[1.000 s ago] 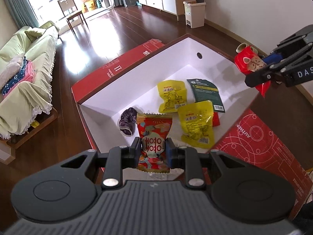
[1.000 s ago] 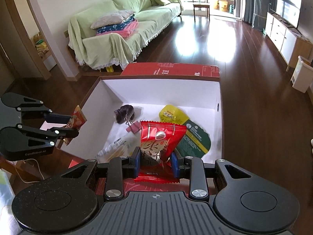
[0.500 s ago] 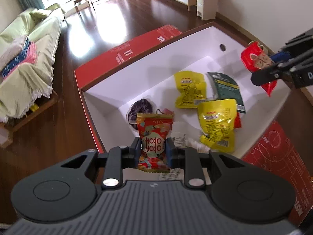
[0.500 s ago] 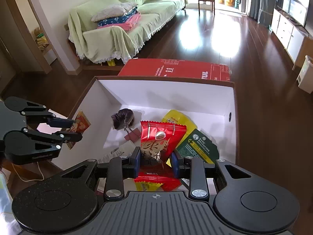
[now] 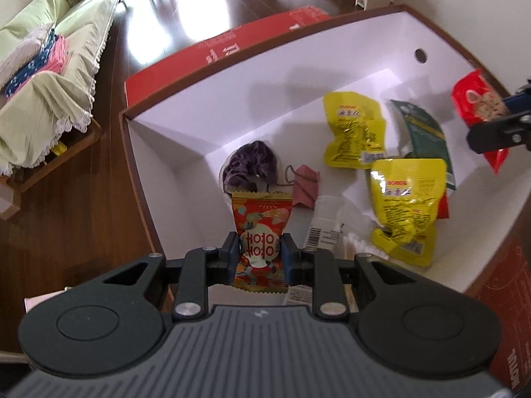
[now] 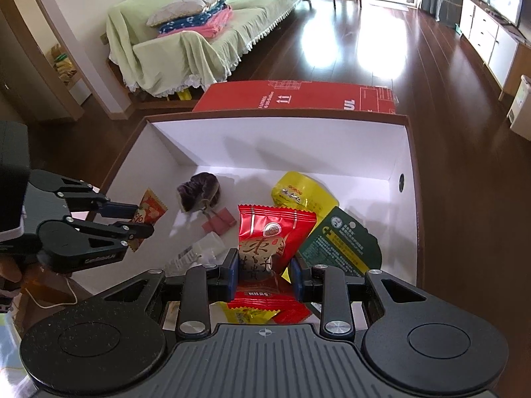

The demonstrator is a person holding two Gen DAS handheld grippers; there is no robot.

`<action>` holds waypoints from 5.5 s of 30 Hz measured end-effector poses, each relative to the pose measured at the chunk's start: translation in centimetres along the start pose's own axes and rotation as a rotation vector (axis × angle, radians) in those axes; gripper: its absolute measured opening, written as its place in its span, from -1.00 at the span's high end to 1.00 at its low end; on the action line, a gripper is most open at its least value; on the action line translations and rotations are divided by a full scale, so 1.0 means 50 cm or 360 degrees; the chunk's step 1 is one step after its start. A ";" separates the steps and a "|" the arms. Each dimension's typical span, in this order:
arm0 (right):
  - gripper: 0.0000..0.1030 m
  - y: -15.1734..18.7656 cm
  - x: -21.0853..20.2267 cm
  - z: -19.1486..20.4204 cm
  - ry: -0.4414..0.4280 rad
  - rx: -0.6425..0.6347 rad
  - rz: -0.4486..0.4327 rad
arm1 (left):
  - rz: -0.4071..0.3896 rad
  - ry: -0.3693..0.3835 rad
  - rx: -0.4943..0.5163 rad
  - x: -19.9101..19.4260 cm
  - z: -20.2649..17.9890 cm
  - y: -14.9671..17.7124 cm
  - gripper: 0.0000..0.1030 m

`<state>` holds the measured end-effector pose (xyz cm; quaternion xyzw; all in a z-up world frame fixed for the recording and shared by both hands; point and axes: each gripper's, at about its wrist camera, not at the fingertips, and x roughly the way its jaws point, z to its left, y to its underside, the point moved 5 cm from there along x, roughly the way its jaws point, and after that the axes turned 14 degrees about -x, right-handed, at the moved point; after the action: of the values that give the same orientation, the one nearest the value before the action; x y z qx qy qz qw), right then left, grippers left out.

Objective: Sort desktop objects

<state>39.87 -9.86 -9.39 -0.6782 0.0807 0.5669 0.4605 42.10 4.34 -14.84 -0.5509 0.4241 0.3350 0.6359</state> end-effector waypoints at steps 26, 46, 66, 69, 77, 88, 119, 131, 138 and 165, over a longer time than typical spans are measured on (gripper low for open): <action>0.41 -0.031 0.090 -0.016 -0.0048 0.0058 -0.0007 | -0.0046 -0.0017 0.0025 0.014 0.022 -0.029 0.27; -0.47 -0.108 0.185 0.012 0.0034 -0.0100 -0.0205 | -0.0134 0.0016 -0.0014 0.002 0.046 -0.092 0.28; -0.47 -0.014 0.114 -0.023 0.0148 0.0069 0.0135 | -0.0102 0.0040 -0.0011 -0.023 0.012 -0.075 0.25; -0.51 -0.009 0.098 -0.019 0.0147 0.0083 0.0154 | -0.0096 0.0039 -0.0019 -0.029 0.004 -0.071 0.18; -0.84 0.002 0.071 -0.002 0.0168 0.0096 0.0151 | -0.0068 0.0006 -0.0060 -0.041 -0.013 -0.058 -0.14; -0.84 0.027 0.029 0.020 0.0184 0.0087 0.0163 | -0.0075 -0.0031 -0.0097 -0.081 -0.032 -0.037 -0.49; -0.84 0.065 -0.051 0.049 0.0273 0.0172 0.0145 | -0.0175 -0.0041 -0.0135 -0.174 -0.060 0.008 -0.56; -0.84 0.073 -0.071 0.054 0.0266 0.0188 0.0113 | -0.0213 -0.0059 -0.0125 -0.203 -0.072 0.023 -0.64; -0.84 0.082 -0.084 0.053 0.0262 0.0200 0.0098 | -0.0220 -0.0079 -0.0135 -0.216 -0.078 0.032 -0.64; -0.84 0.108 -0.144 0.081 0.0262 0.0168 0.0040 | -0.0278 -0.0115 -0.0176 -0.278 -0.097 0.074 -0.64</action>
<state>31.18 -12.96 -5.91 -0.6962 0.1566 0.5100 0.4803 32.18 0.77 -3.94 -0.6076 0.3321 0.3207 0.6463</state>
